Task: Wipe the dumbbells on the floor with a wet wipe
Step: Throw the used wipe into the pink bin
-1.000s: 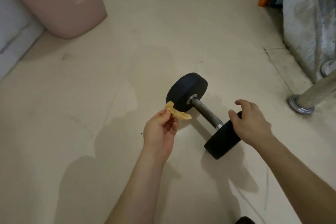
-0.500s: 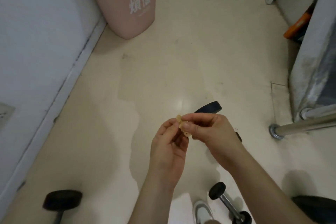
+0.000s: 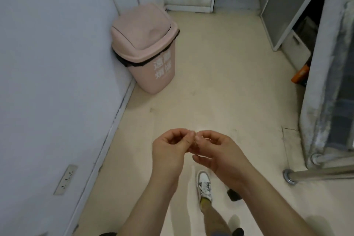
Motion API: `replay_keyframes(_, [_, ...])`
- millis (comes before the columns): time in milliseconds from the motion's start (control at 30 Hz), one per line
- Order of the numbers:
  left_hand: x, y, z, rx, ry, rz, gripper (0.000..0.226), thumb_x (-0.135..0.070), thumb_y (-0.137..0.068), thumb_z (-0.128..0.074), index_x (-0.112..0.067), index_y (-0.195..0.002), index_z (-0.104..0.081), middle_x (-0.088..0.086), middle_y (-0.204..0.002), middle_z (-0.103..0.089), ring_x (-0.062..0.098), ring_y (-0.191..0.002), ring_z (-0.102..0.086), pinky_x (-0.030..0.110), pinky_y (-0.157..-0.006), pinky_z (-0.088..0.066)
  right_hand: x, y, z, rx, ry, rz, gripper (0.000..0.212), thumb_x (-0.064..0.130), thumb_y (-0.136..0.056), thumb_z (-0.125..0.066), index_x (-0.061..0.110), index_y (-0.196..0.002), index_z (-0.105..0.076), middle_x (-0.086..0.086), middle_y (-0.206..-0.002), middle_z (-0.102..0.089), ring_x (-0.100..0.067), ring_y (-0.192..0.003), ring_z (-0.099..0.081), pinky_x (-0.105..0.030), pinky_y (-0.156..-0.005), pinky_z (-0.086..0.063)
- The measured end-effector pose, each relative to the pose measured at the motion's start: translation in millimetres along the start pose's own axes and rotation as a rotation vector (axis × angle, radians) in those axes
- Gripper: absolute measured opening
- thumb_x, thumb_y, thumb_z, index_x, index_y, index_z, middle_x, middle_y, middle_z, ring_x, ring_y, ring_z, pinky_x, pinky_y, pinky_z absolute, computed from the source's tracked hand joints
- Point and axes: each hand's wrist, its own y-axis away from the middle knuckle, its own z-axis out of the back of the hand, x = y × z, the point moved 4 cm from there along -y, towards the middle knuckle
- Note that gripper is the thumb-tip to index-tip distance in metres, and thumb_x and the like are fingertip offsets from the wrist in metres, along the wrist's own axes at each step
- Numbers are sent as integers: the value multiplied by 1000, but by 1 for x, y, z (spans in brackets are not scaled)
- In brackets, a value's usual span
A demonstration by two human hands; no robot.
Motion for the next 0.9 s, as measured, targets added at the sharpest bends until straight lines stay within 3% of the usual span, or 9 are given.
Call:
replay_keyframes(67, [-25,-30,-24,1,4,-13,7,2,-80,-70,-5,-81,-70,10,-72,-70,18,-69,-67,25,-65,-53,40,-27,7,19,-38,24,27,12,-78,-69,-4,-100,-63,-20,-94,-67,-28,-89,-65,-28,-74,-57])
replay_keyframes(133, [-46,-58,-45,22,21,-25,11,4,-80,-70,-5,-86,-70,7,-73,-70,16,-69,-66,22,-64,-53,79,-52,11,36,-22,53,23,3,-79,-68,-5,-99,-61,-17,-89,-66,-26,-84,-65,-29,-77,-57])
replay_keyframes(333, [-107,-150,-88,66,-147,-49,23,3,-87,-59,-15,-84,-72,3,-82,-73,14,-75,-66,23,-68,-53,182,-136,21,-31,28,102,10,-3,-83,-66,5,-89,-63,-9,-75,-65,-14,-59,-58,-21,-59,-51])
replay_keyframes(434, [-121,-200,-84,18,-612,-277,30,-3,-85,-57,-27,-80,-73,-12,-87,-70,2,-82,-62,17,-71,-49,207,-183,21,-109,-2,78,5,4,-87,-63,1,-91,-65,-9,-67,-61,-11,-51,-51,-17,-48,-45])
replay_keyframes(534, [-125,-265,-72,29,-990,-461,29,-5,-82,-56,-28,-89,-73,-15,-100,-65,2,-96,-57,24,-82,-48,223,-242,18,-209,-48,57,8,7,-90,-61,0,-93,-65,-7,-61,-56,-10,-47,-46,-16,-43,-42])
replay_keyframes(634, [-124,-348,-50,40,-1267,-488,35,-10,-83,-48,-21,-108,-70,-7,-119,-61,15,-113,-51,30,-94,-43,242,-308,10,-260,-68,64,8,5,-92,-58,2,-94,-65,-8,-66,-57,-12,-53,-48,-16,-47,-47])
replay_keyframes(767, [-121,-477,-21,225,-1704,-411,45,-11,-80,-44,-15,-124,-56,4,-141,-45,27,-126,-38,39,-98,-41,271,-394,-8,-332,122,115,16,-9,-87,-56,-1,-94,-69,-14,-83,-70,-18,-66,-59,-19,-62,-56])
replay_keyframes(900, [-133,-588,11,240,-1820,-268,47,-11,-80,-47,-11,-126,-53,10,-147,-36,31,-128,-35,41,-95,-43,309,-478,-35,-364,331,151,18,-11,-83,-59,4,-84,-68,-12,-80,-70,-20,-65,-62,-24,-61,-56])
